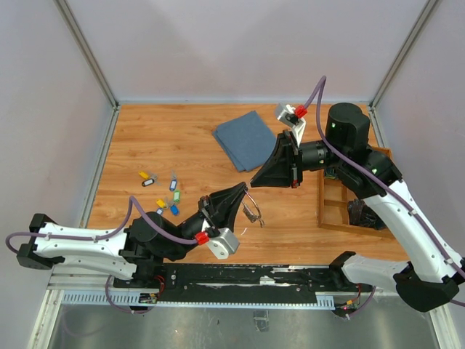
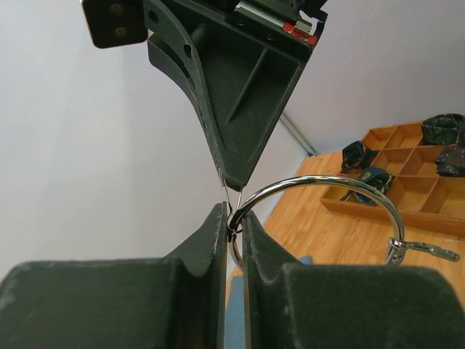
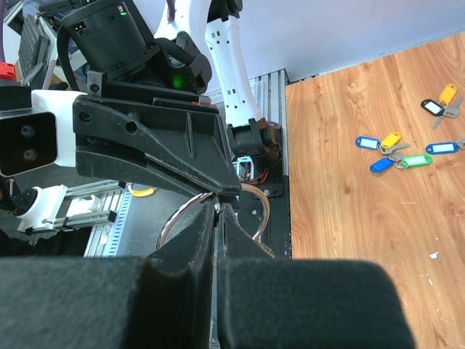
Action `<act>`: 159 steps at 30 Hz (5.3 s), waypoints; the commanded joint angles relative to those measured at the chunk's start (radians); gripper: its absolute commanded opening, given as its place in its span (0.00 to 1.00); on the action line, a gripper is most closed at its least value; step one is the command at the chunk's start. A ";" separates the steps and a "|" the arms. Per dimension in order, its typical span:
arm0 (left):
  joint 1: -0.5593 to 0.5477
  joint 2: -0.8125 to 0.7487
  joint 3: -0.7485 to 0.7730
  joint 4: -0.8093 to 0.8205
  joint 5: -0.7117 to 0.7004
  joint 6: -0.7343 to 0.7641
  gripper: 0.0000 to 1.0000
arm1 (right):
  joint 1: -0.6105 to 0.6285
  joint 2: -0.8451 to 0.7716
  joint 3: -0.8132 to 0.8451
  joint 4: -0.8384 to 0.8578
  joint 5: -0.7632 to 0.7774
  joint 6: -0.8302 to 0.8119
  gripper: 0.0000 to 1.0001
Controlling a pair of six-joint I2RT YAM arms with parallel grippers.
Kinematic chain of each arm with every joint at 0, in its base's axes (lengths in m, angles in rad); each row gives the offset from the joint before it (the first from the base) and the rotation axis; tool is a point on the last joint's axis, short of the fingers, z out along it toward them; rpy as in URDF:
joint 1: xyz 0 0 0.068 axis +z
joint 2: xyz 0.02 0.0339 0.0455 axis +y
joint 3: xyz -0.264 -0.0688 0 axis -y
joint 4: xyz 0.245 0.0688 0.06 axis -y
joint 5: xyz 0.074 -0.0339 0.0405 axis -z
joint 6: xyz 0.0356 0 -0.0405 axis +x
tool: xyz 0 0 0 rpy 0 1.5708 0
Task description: Put the keys on the keyring
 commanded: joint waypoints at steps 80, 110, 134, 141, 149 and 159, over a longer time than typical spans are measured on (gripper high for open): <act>-0.025 0.054 0.080 0.014 -0.209 -0.087 0.68 | 0.045 -0.140 -0.039 -0.103 0.471 -0.405 0.00; -0.006 0.148 0.108 0.068 -0.189 -0.029 0.35 | 0.076 -0.128 0.030 -0.160 0.325 -0.329 0.00; 0.004 0.135 0.115 0.077 -0.142 -0.041 0.30 | 0.080 -0.111 0.026 -0.094 0.234 -0.225 0.00; 0.004 0.138 0.118 0.078 -0.138 -0.034 0.26 | 0.084 -0.106 0.017 -0.095 0.224 -0.219 0.00; 0.005 0.141 0.120 0.075 -0.137 -0.033 0.25 | 0.089 -0.098 0.018 -0.089 0.248 -0.208 0.00; 0.004 0.143 0.116 0.074 -0.143 -0.039 0.16 | 0.097 -0.104 0.020 -0.087 0.265 -0.203 0.00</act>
